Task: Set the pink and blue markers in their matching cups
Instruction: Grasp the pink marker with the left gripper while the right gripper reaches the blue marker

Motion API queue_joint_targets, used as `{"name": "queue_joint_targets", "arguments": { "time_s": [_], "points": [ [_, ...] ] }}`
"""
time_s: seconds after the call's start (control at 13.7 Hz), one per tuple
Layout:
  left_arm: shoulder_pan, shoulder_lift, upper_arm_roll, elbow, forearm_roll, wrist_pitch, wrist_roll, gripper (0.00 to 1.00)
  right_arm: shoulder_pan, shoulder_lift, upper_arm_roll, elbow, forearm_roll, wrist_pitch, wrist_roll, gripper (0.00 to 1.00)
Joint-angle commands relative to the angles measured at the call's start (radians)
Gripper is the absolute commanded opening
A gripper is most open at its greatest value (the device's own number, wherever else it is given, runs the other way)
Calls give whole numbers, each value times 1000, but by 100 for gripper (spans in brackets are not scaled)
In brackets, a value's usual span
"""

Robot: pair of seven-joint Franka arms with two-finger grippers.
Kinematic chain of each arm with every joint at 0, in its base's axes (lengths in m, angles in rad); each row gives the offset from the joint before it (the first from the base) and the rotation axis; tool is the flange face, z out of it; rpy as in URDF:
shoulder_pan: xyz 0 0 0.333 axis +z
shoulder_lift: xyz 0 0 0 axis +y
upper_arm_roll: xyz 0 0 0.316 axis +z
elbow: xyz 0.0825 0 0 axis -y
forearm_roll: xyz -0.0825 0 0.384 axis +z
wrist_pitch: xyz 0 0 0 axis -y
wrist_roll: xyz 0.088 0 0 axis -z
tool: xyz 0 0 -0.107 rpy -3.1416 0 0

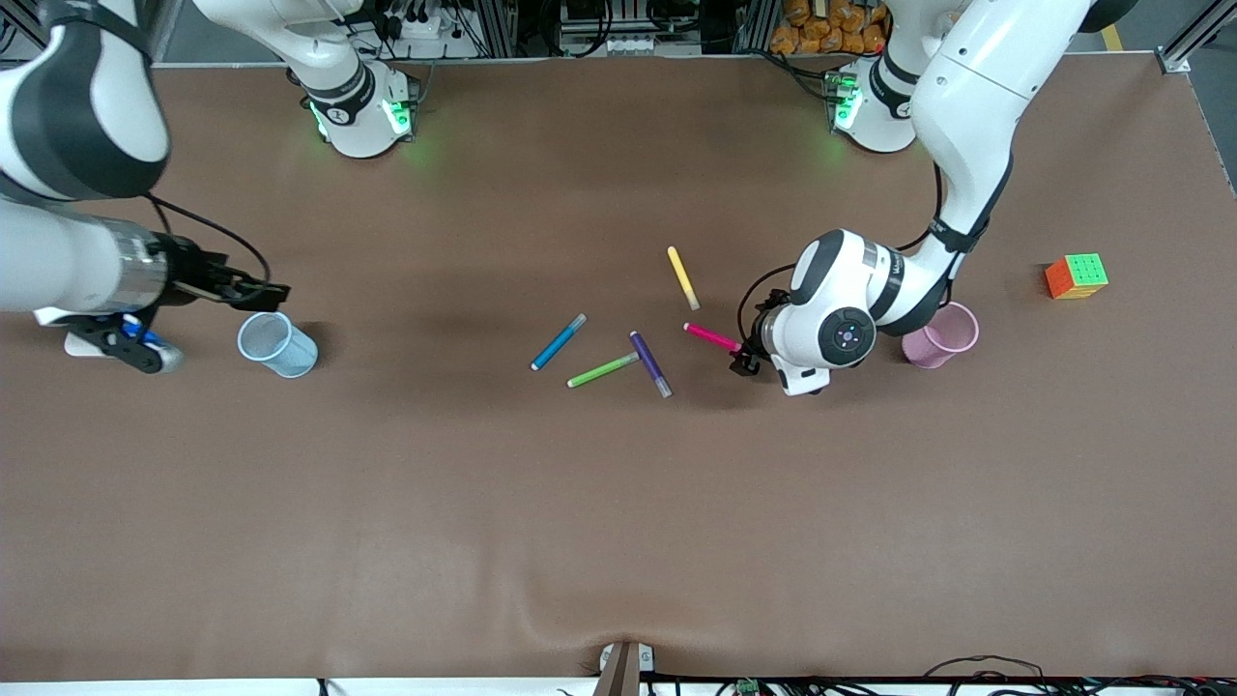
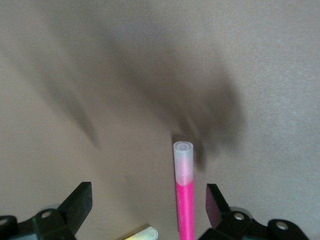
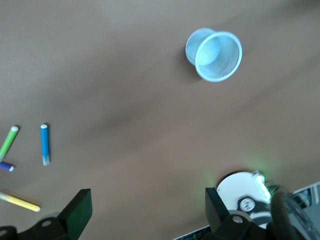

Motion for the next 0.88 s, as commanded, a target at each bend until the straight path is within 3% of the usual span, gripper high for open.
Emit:
{"name": "queue_joint_targets", "arguments": {
  "time_s": [0.0, 0.44, 0.66, 0.8],
  "points": [
    [-1, 32, -2, 12, -20, 19, 3, 100, 73, -40, -7, -61, 10, 33, 158, 100],
    [12, 44, -2, 20, -61, 25, 4, 100, 199, -86, -6, -199, 15, 184, 429, 100],
    [11, 59, -2, 17, -81, 77, 6, 100, 321, -81, -6, -254, 26, 285, 583, 100],
    [14, 70, -2, 17, -95, 103, 19, 91, 407, -80, -6, -320, 26, 395, 690, 100]
  ]
}}
